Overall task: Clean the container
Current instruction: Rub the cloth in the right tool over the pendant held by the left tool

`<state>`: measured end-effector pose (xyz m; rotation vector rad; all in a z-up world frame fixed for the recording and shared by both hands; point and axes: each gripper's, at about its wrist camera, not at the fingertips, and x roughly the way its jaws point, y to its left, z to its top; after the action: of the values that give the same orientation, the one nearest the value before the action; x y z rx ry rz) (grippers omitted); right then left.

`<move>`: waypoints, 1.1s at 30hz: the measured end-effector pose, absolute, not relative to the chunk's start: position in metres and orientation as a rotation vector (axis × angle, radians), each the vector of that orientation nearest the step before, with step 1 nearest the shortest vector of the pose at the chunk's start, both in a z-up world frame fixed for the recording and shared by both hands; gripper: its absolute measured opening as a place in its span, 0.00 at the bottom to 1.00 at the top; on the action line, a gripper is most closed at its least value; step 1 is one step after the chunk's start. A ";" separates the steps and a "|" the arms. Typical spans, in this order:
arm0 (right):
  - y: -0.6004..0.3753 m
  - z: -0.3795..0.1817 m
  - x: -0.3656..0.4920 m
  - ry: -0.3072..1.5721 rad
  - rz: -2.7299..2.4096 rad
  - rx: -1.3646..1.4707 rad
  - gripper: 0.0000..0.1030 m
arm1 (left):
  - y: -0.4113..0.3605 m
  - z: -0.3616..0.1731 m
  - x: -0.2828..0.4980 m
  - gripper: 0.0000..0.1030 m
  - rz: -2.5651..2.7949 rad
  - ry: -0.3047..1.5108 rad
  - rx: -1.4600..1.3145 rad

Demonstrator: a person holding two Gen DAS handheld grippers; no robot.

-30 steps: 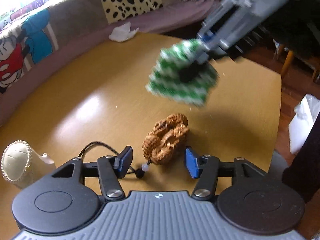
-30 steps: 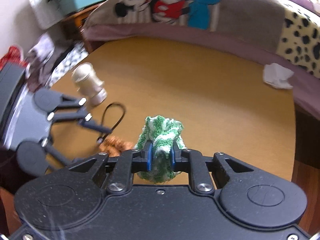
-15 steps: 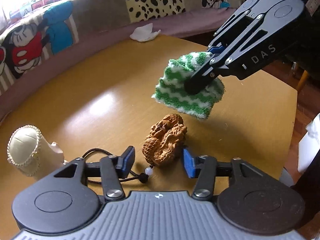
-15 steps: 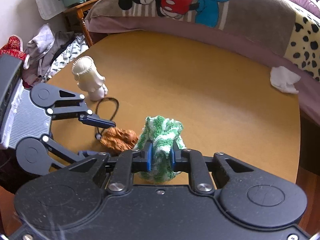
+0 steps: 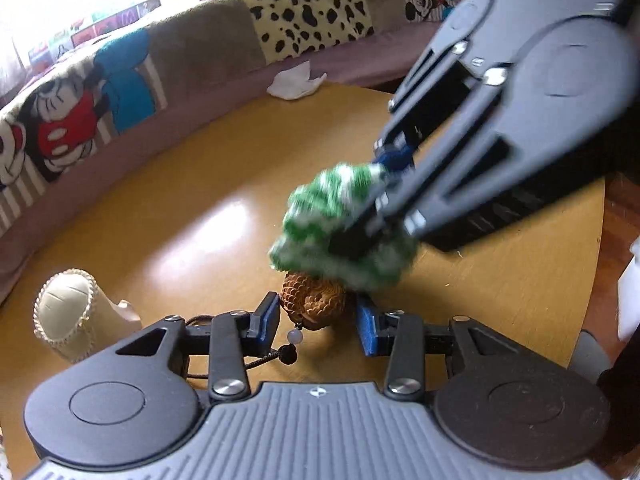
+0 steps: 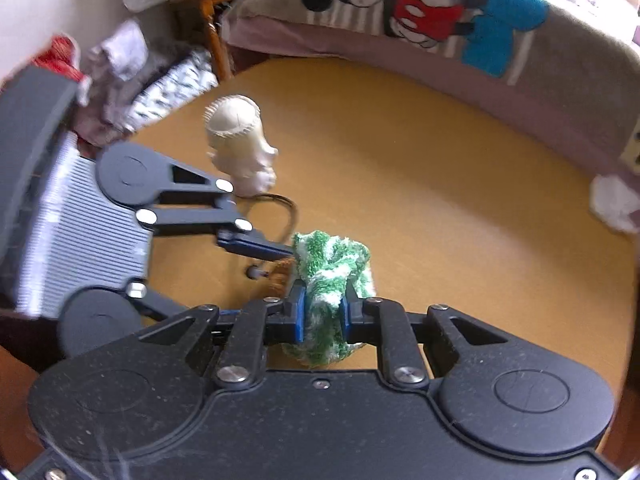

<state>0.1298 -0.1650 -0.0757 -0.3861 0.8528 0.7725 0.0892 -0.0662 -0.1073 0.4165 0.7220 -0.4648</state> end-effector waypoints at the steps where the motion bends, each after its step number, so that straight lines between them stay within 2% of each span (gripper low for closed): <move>1: -0.170 -0.077 0.136 0.859 0.730 -0.393 0.14 | -0.067 -0.106 0.086 0.37 -0.463 0.711 0.439; 10: -0.177 -0.074 0.139 0.901 0.808 -0.260 0.15 | -0.081 -0.108 0.077 0.37 -0.453 0.648 0.615; 14: -0.185 -0.080 0.152 0.915 0.707 -0.285 0.14 | -0.083 -0.107 0.073 0.37 -0.464 0.634 0.645; 22: -0.194 -0.070 0.151 0.939 0.860 -0.043 0.13 | -0.086 -0.107 0.070 0.37 -0.469 0.620 0.676; 27: -0.205 -0.079 0.163 0.959 0.752 -0.038 0.12 | -0.086 -0.109 0.071 0.37 -0.476 0.621 0.677; 29: -0.214 -0.081 0.168 0.971 0.738 0.008 0.12 | -0.086 -0.109 0.072 0.37 -0.477 0.620 0.677; 33: -0.239 -0.078 0.176 0.992 0.848 0.334 0.11 | -0.085 -0.110 0.075 0.37 -0.477 0.624 0.671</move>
<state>0.1759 -0.2390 -0.0775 0.3343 0.9921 0.8482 0.0748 -0.0849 -0.1101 0.6707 0.6239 -0.4774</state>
